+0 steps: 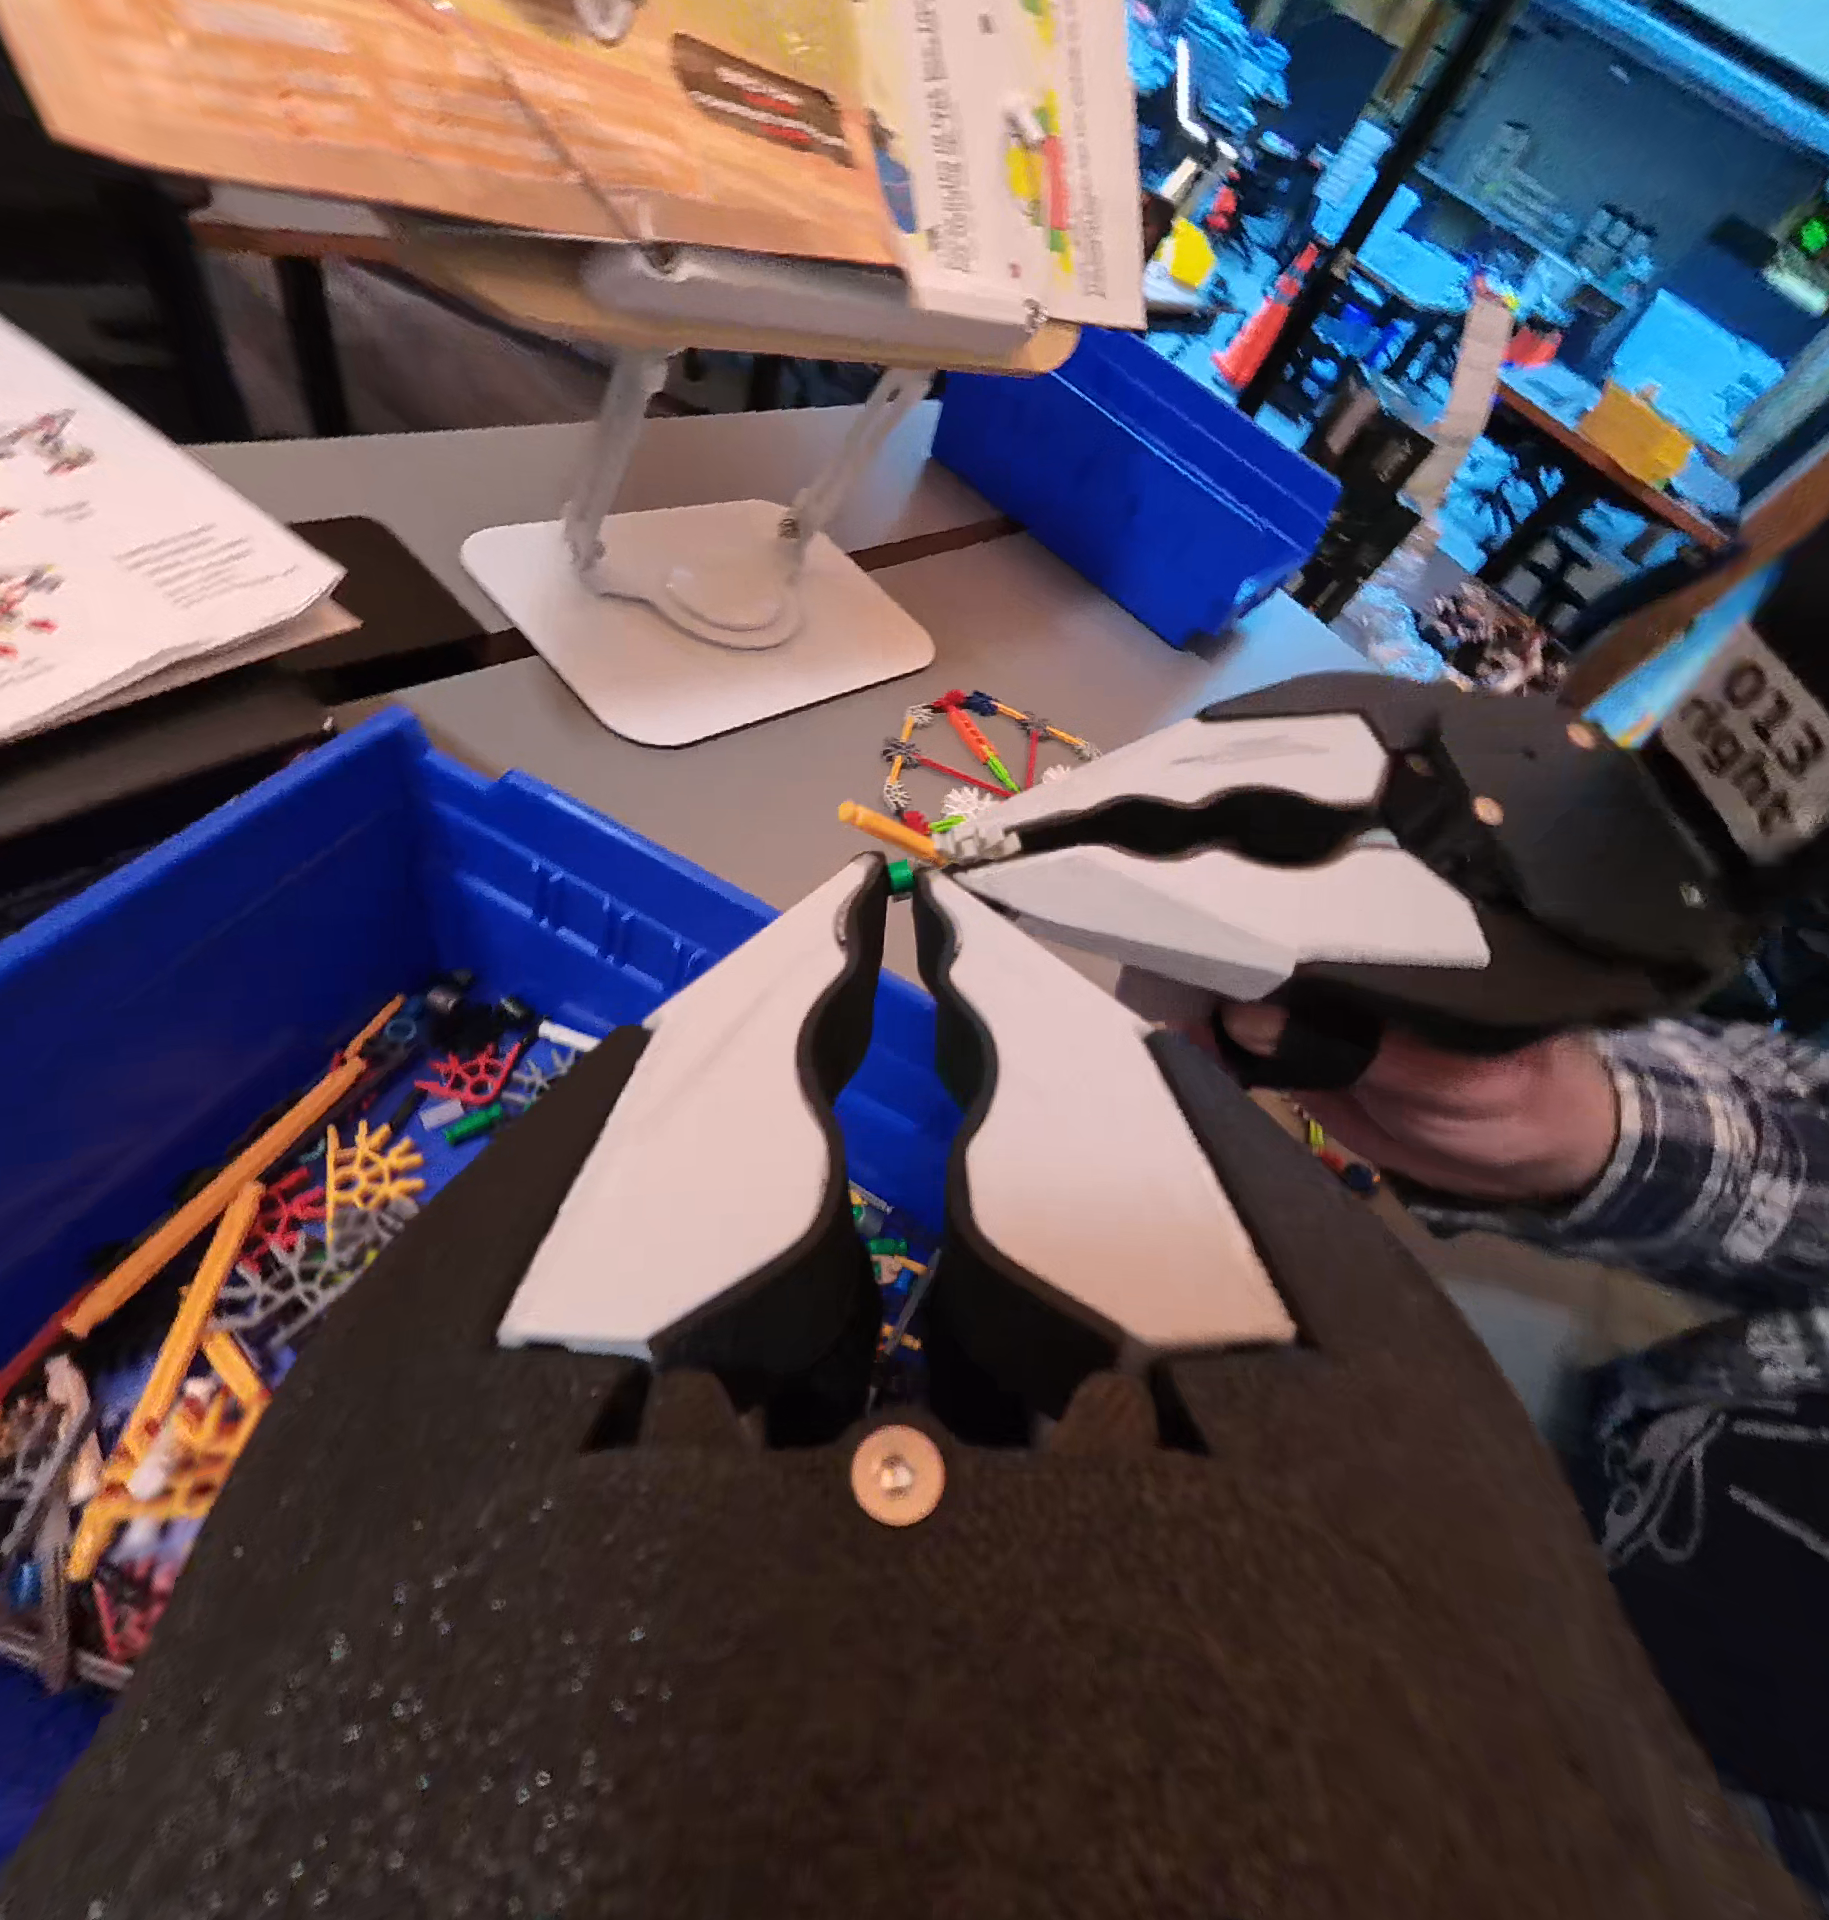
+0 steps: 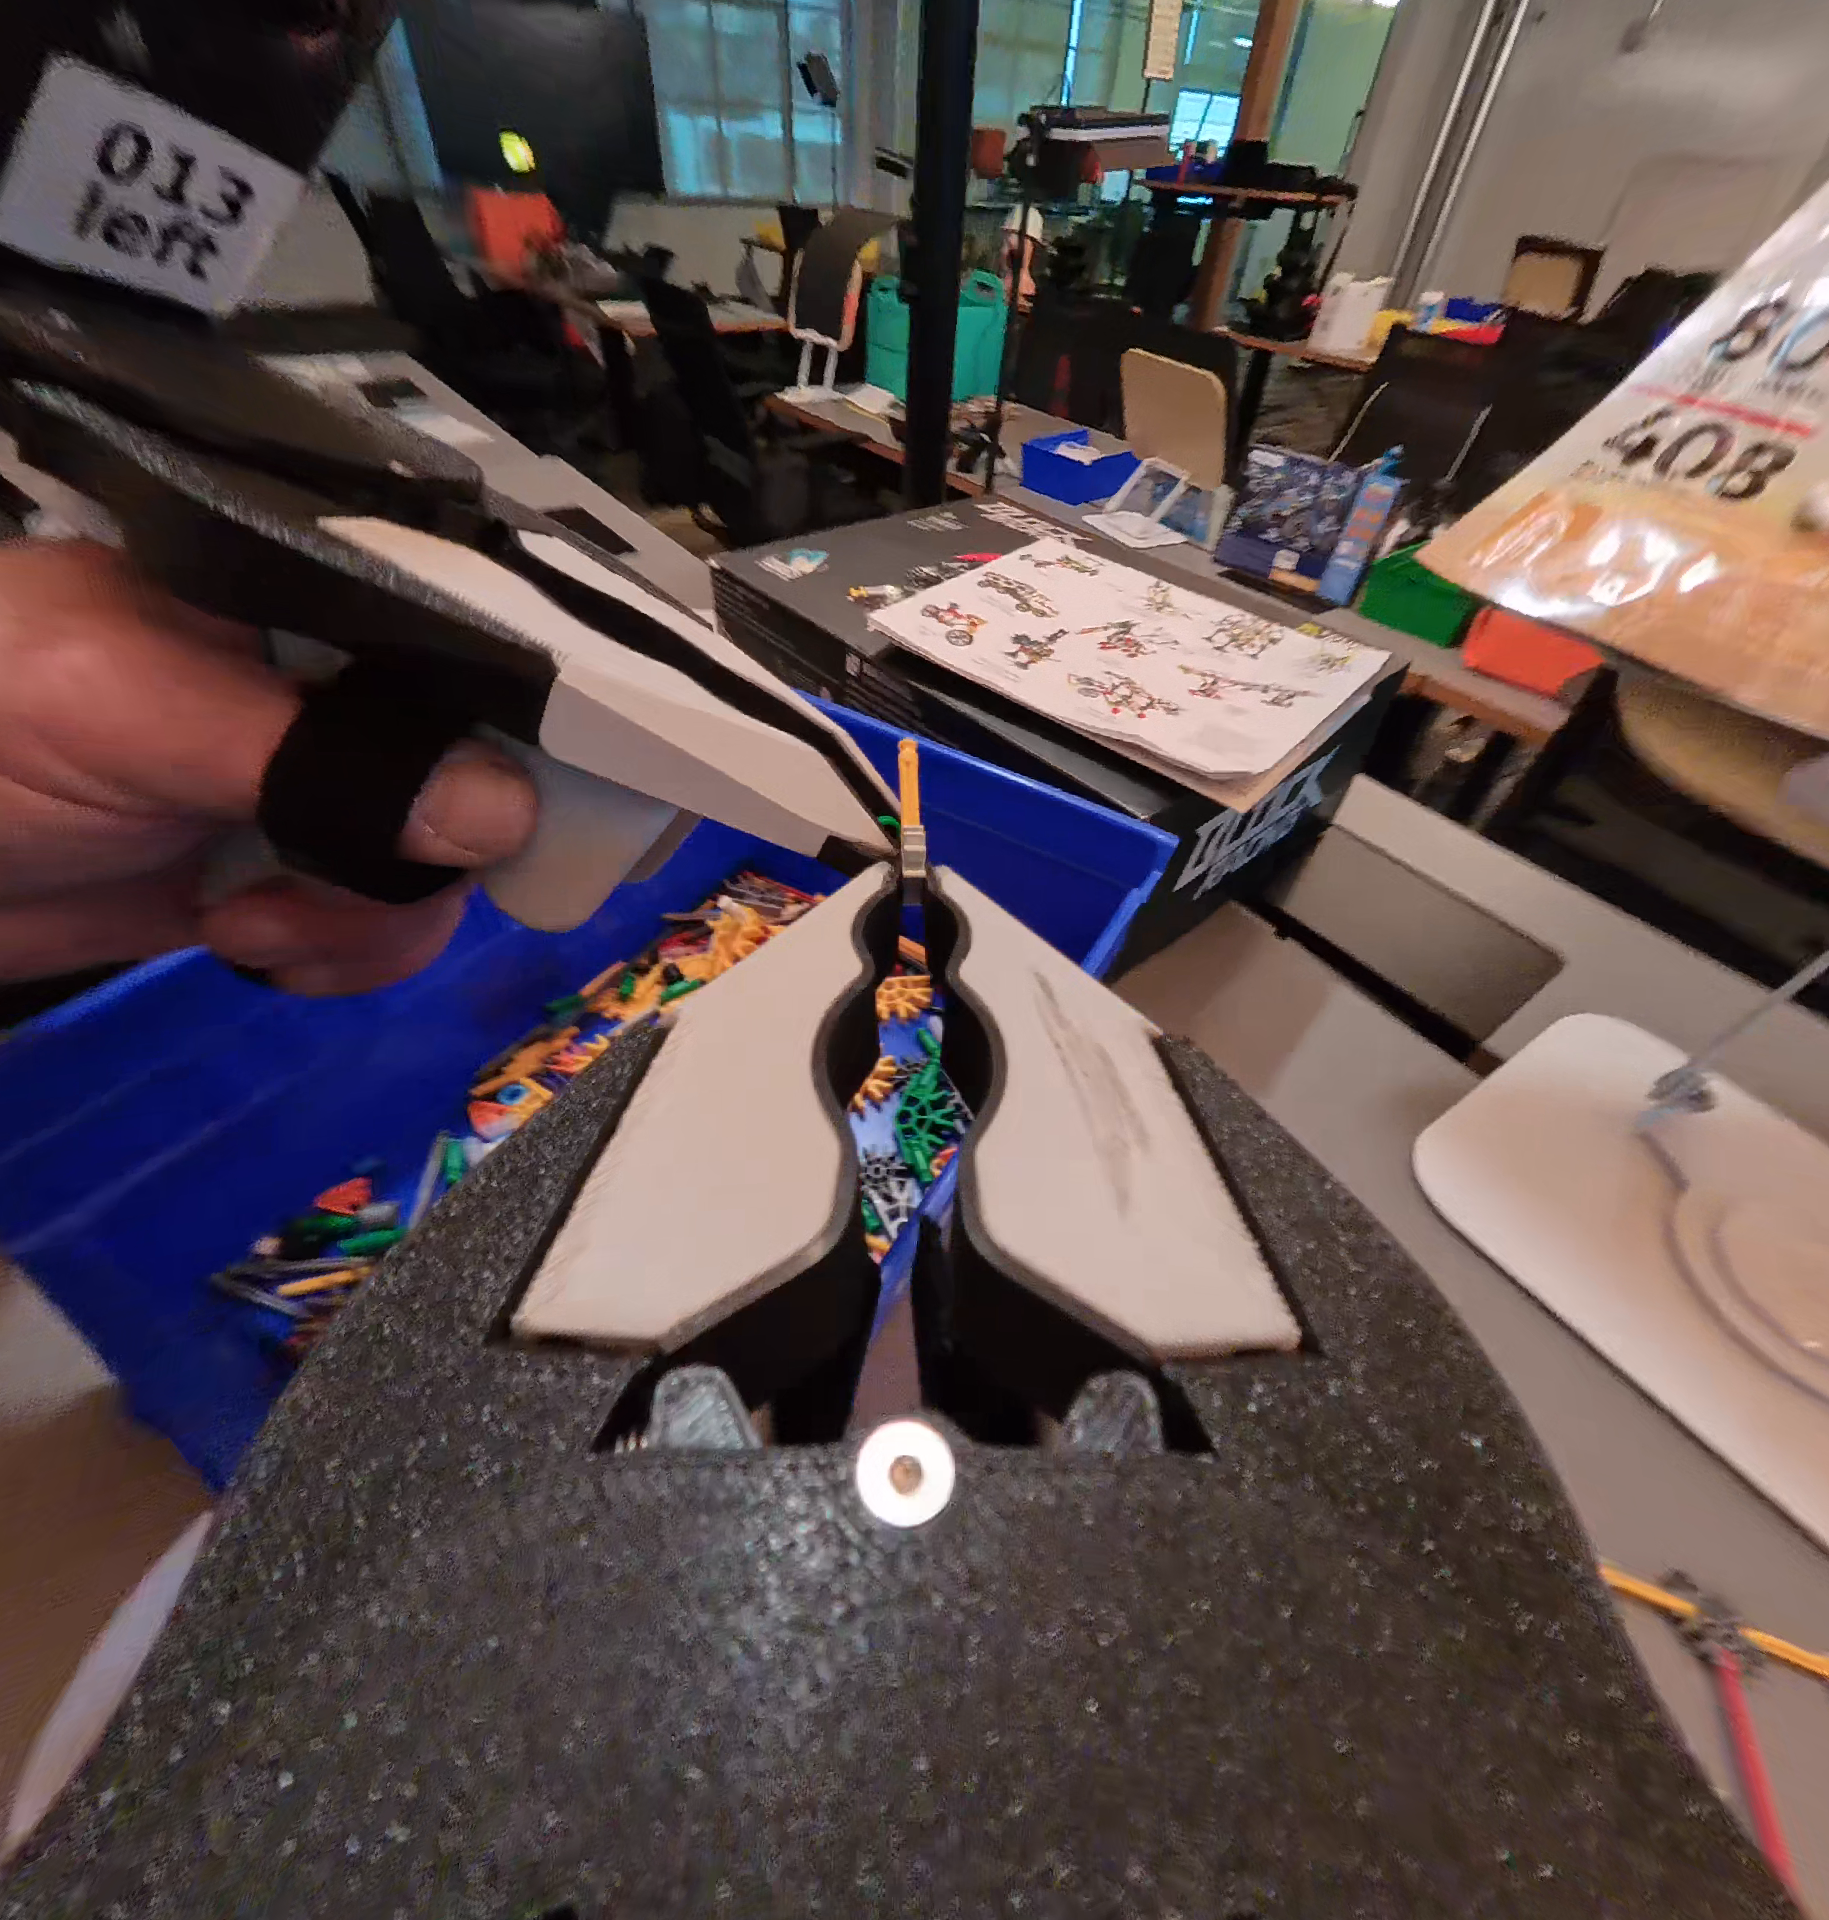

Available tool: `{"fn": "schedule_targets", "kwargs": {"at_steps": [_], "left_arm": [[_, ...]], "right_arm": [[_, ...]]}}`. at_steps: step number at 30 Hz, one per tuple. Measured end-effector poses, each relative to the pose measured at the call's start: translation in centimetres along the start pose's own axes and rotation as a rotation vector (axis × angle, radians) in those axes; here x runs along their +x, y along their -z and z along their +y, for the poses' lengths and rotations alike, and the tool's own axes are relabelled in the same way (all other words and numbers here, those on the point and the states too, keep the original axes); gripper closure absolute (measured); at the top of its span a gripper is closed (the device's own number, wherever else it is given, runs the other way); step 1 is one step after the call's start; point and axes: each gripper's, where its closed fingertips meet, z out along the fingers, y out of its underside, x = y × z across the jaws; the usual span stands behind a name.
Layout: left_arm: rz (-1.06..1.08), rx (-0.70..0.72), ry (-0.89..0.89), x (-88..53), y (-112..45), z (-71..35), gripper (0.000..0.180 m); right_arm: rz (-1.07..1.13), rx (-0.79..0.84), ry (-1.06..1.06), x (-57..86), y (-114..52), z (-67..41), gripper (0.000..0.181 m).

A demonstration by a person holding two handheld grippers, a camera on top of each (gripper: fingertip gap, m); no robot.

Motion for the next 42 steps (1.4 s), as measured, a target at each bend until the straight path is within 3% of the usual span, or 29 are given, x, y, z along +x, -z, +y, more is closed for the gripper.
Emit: {"fn": "schedule_targets", "kwargs": {"at_steps": [6,9,12,16,21,24,26,30,33,38,40,42], "left_arm": [[0.016,0.138,0.297,-1.1,1.0,0.4,0.179],[0.038,0.193,0.389,-1.2,1.4,0.5,0.179],[0.035,0.196,0.401,-1.2,1.7,0.8,0.179],[0.041,0.174,0.326,-0.7,2.3,0.7,0.179],[0.015,-0.093,0.137,-1.0,1.5,4.0,0.177],[-0.066,-0.161,0.055,-2.4,1.5,4.6,0.174],[-0.071,-0.208,0.020,-2.4,1.6,4.8,0.156],[0.014,-0.217,-0.021,-1.3,2.0,4.0,0.137],[0.099,-0.197,-0.059,0.0,2.2,3.2,0.154],[0.252,-0.153,-0.027,1.6,2.2,2.5,0.167],[0.285,-0.159,-0.019,1.9,2.2,2.7,0.164],[0.263,-0.164,-0.043,1.4,2.2,2.9,0.176]], "right_arm": [[0.126,-0.045,0.339,-0.9,-1.2,-0.1,0.181],[0.137,-0.047,0.385,-1.4,-1.4,-0.3,0.180],[0.055,-0.031,0.193,-1.6,-1.5,-0.1,0.181],[-0.145,0.045,-0.367,-0.7,-1.2,-0.5,0.180],[-0.409,0.064,-0.661,-1.0,-0.4,-0.7,0.179],[-0.484,0.023,-0.706,-1.7,-0.2,0.5,0.179],[-0.509,0.009,-0.726,-2.1,0.1,1.0,0.179],[-0.554,-0.024,-0.709,-2.5,0.7,1.6,0.179],[-0.581,-0.055,-0.675,-2.9,0.9,1.9,0.180],[-0.648,-0.093,-0.606,-4.1,1.5,1.9,0.179],[-0.664,-0.111,-0.585,-4.5,1.5,2.0,0.180],[-0.670,-0.120,-0.571,-4.7,1.5,2.2,0.180]]}}
